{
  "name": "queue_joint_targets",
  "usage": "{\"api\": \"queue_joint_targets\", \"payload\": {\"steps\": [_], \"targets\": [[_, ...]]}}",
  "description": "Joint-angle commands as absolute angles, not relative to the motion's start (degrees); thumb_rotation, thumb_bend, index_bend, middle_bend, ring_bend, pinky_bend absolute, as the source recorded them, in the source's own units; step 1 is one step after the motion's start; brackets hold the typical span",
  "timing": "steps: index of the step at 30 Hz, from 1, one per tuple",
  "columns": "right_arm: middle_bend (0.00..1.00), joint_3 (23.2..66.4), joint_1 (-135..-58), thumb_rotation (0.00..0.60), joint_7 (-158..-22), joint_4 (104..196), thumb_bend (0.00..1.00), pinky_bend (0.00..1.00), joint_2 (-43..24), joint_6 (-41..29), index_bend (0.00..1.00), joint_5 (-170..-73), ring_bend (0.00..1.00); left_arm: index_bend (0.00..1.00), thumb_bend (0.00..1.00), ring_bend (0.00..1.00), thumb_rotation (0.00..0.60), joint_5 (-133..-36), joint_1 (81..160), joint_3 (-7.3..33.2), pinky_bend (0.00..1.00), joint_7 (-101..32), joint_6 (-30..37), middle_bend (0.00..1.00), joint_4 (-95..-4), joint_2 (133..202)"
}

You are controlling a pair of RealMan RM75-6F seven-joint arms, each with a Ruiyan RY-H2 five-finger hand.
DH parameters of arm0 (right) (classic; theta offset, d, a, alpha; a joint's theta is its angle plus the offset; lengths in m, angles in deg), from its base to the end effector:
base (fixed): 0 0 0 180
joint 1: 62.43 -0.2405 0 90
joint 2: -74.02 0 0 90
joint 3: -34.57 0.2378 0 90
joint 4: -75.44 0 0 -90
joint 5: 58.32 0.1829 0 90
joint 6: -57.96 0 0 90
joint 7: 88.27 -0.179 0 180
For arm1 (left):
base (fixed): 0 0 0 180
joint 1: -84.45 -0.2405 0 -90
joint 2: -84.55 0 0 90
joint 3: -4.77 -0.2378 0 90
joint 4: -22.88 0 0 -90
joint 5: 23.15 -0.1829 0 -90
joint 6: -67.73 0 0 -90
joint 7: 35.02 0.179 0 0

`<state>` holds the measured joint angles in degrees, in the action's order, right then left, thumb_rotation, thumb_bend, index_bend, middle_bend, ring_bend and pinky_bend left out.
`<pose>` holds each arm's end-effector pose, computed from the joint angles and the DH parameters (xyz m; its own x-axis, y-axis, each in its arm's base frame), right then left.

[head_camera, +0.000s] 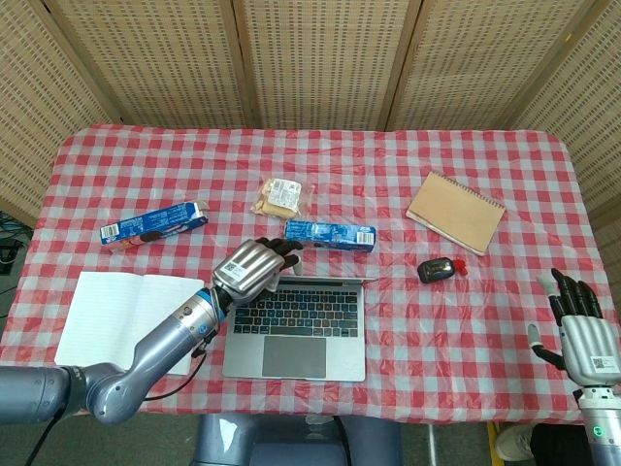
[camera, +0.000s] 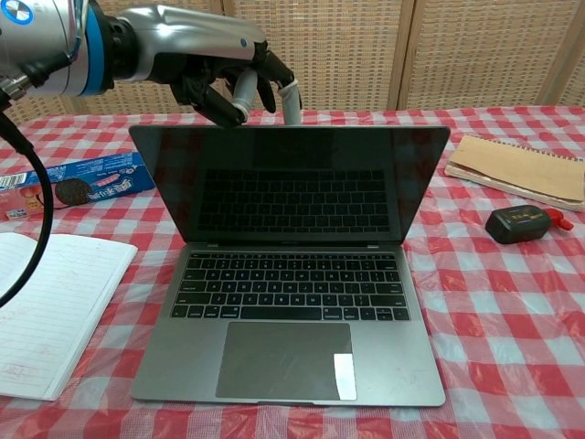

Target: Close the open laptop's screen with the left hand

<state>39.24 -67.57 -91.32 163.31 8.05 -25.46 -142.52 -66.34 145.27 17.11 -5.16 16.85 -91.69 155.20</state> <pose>-0.2983 -0.2204 0.1765 0.3826 0.0071 0.9239 -0.9237 0.0227 0.3824 -0.0019 0.3302 0.0414 0.4845 0.3524 0.8006 0.7886 -0.5720 -0.2255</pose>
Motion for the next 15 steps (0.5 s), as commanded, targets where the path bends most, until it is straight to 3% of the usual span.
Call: {"api": "queue_joint_targets", "payload": {"steps": [1, 15], "targets": [[0.0, 39.23, -67.52, 0.6, -91.31, 163.45, 0.67, 0.0, 8.1, -25.65, 0.1, -142.69, 0.0, 0.41, 1.0, 0.24, 0.6, -65.91, 145.39, 16.63, 0.32, -6.31, 16.67, 0.21, -92.33, 155.86], [0.0, 39.12, -67.47, 0.6, -90.7, 163.97, 0.69, 0.0, 8.17, -25.63, 0.11, -142.67, 0.0, 0.48, 1.0, 0.29, 0.6, -66.63, 145.82, 14.07, 0.35, -5.96, 15.13, 0.28, -96.78, 155.14]]}}
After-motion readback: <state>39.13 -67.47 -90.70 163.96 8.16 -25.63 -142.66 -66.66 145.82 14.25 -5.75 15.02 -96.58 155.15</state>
